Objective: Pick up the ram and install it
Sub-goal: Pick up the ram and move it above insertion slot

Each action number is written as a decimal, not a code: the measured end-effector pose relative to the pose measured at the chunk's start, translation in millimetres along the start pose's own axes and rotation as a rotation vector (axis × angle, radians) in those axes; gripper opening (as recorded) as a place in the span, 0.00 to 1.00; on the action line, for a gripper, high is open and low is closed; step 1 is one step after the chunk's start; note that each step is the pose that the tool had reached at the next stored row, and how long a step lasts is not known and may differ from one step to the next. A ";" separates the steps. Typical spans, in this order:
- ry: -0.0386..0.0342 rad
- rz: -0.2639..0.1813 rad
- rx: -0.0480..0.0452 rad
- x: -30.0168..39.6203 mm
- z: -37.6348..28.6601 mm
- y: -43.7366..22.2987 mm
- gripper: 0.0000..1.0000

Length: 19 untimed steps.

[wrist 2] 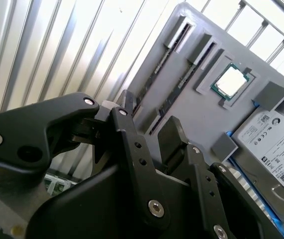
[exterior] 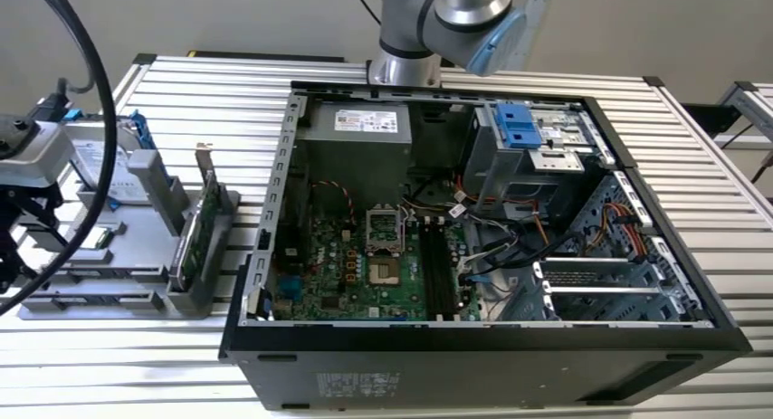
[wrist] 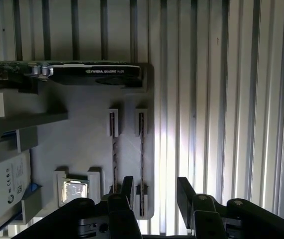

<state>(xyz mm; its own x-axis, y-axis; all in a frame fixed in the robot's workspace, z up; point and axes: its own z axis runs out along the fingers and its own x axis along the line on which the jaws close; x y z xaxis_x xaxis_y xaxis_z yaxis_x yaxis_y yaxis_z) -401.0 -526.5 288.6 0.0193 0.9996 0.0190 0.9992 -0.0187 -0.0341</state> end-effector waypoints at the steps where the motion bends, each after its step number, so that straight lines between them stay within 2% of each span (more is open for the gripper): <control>1: 0.0000 0.000 0.0004 0.0 0.4 0.0 1.00; 11: -0.0001 0.000 0.0033 -0.1 3.8 0.1 1.00; 13: 0.0002 0.000 -0.0009 -0.2 5.3 0.3 1.00; 16: 0.0003 -0.001 -0.0120 0.0 8.1 0.4 1.00; 19: 0.0003 -0.001 -0.0144 0.2 10.7 0.4 1.00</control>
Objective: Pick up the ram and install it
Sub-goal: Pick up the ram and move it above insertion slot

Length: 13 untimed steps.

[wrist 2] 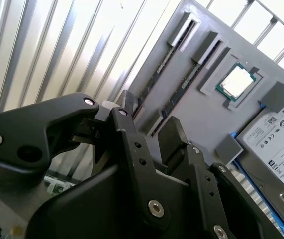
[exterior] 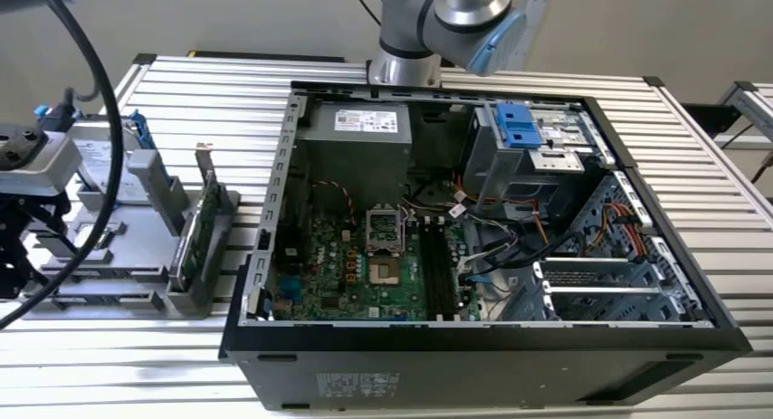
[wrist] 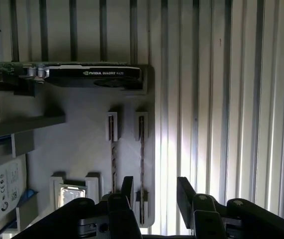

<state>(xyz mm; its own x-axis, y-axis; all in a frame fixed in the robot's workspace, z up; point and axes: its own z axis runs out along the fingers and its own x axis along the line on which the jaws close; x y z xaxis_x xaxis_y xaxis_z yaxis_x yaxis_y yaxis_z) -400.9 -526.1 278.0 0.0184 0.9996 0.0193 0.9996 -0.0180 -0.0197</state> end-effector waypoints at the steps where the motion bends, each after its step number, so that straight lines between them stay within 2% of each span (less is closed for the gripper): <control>1: 0.0000 0.000 0.0000 0.0 0.7 0.0 1.00; 13: -0.0001 0.000 0.0000 0.3 6.9 0.1 1.00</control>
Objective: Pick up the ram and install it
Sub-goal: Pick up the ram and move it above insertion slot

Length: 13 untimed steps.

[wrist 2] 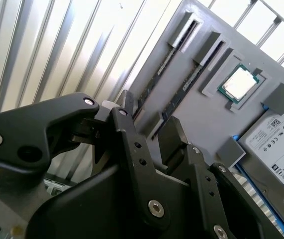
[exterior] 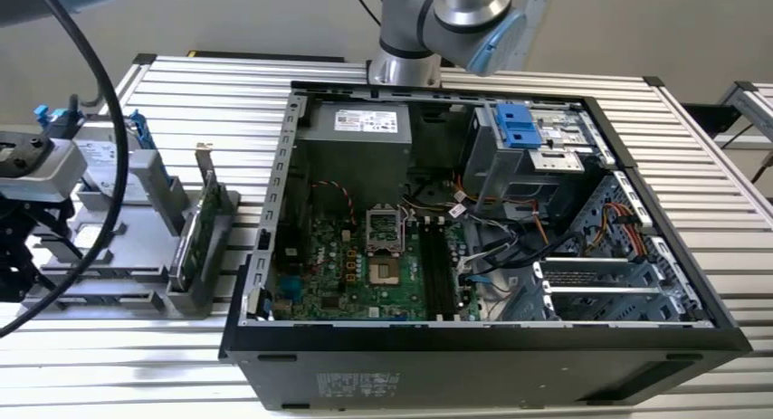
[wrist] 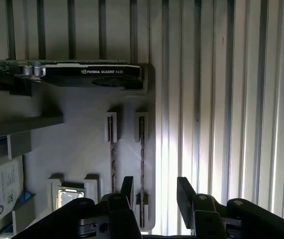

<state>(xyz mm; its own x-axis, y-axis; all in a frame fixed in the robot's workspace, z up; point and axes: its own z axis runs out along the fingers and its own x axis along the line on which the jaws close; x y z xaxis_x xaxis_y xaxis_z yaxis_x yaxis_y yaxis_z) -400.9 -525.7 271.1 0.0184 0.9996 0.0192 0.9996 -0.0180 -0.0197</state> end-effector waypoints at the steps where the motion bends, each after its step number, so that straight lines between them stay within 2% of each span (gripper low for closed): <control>1: 0.0001 0.000 -0.0001 0.0 0.5 0.0 1.00; 13: 0.0001 0.000 0.0000 0.1 6.3 0.1 1.00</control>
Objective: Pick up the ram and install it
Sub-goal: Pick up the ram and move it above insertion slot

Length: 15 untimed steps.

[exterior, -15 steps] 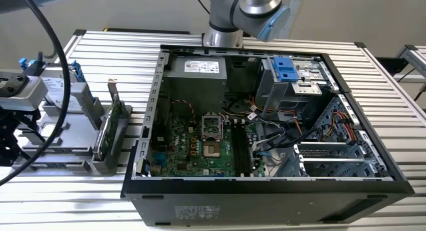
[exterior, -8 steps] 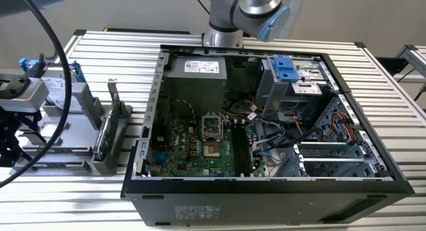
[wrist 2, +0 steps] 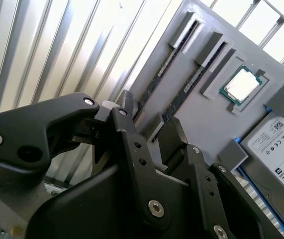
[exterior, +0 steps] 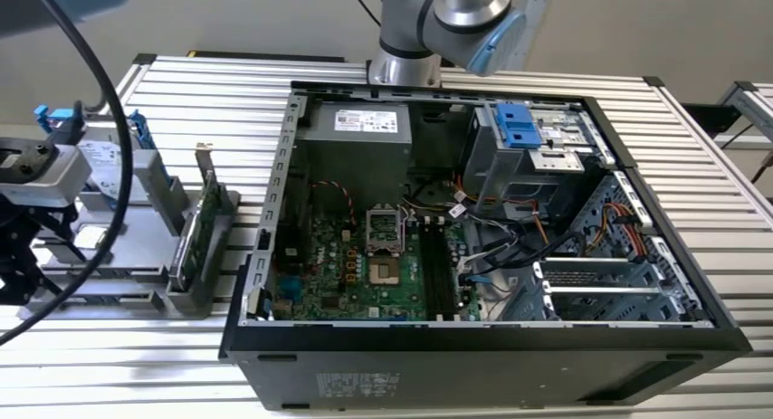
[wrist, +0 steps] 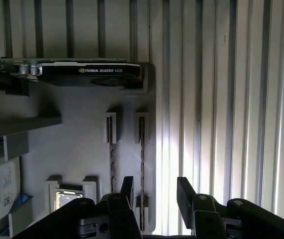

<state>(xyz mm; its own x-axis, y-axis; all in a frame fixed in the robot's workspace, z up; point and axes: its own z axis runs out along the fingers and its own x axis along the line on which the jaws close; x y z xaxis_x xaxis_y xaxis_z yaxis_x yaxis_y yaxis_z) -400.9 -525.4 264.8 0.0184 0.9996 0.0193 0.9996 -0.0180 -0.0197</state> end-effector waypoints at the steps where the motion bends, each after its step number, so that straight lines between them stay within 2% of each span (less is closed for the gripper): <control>1: 0.0000 0.000 0.0000 0.0 0.5 0.0 1.00; 15: 0.0000 0.000 0.0004 0.1 7.1 0.1 1.00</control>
<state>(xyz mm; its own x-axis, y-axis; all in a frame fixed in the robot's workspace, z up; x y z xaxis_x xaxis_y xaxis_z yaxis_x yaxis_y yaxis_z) -400.9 -525.3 257.8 0.0184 0.9996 0.0193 0.9996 -0.0180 -0.0201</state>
